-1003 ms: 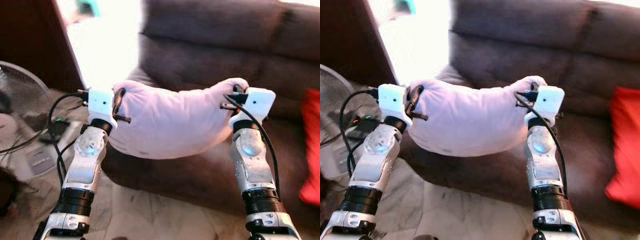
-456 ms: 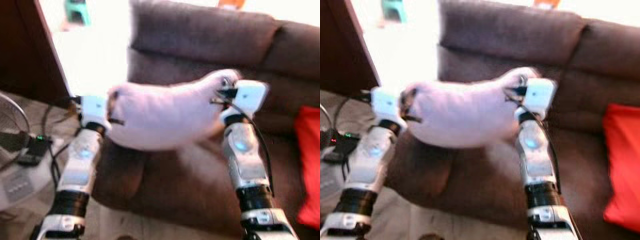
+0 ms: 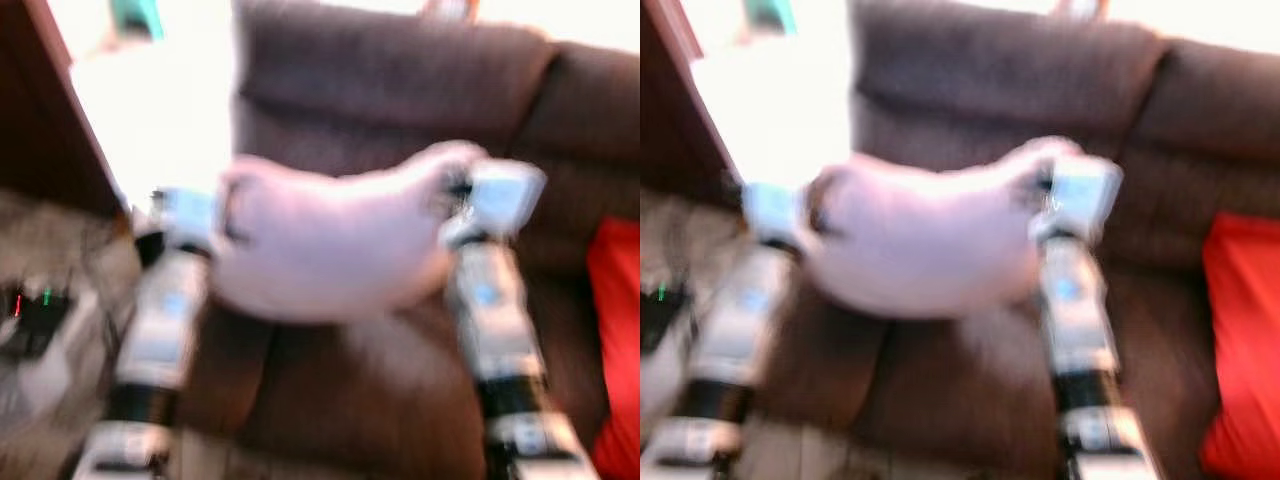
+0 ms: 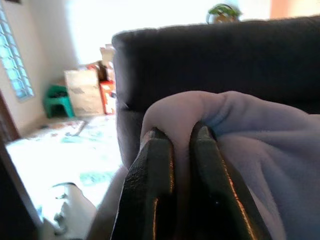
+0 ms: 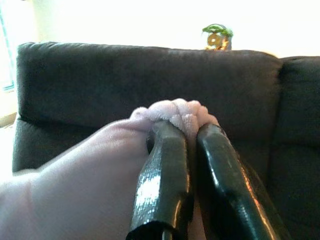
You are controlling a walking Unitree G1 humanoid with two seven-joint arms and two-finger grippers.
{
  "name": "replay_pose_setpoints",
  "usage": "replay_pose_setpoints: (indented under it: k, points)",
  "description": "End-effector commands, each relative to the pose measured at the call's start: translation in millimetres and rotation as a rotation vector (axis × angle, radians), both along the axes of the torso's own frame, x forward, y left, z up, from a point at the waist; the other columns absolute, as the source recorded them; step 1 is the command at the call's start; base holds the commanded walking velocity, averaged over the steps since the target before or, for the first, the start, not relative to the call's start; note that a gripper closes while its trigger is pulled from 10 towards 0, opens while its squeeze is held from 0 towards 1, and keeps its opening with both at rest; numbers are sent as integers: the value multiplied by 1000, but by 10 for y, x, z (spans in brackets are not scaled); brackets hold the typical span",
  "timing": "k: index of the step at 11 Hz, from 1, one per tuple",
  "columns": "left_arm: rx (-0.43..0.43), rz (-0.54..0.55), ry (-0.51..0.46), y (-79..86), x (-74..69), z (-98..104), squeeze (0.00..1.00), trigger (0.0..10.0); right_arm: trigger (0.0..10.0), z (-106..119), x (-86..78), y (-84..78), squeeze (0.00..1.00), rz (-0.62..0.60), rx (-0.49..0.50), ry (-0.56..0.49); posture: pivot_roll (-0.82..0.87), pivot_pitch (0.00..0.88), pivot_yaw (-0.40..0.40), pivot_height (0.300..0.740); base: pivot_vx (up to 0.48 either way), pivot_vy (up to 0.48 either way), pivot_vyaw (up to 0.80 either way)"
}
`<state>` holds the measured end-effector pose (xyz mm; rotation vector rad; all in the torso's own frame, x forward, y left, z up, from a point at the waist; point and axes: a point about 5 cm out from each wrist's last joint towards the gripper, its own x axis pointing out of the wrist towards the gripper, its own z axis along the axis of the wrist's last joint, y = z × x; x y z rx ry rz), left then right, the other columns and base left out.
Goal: Move the pillow to the sofa from floor
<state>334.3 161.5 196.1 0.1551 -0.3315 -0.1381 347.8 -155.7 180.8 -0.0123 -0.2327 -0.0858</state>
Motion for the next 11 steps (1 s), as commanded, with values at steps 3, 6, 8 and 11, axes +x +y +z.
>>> replay_pose_setpoints:
  k: [3,6,8,11]
  points:
    - [-22,-68,-49,-172,-18,118,0,10000,10000,62,44,-156,0,-35,16,2,89,73,-72,740,0,0,0]
    - [-101,-103,6,-202,-9,93,0,10000,10000,68,243,-322,0,-90,-2,67,93,67,-80,740,0,0,0]
    - [-179,-308,181,-393,-56,-43,0,10000,10000,130,472,-326,0,-87,18,133,110,63,-89,740,0,0,0]
    - [-200,-534,288,-586,-284,-88,0,10000,10000,192,632,-275,0,-67,-3,233,138,62,-105,740,0,0,0]
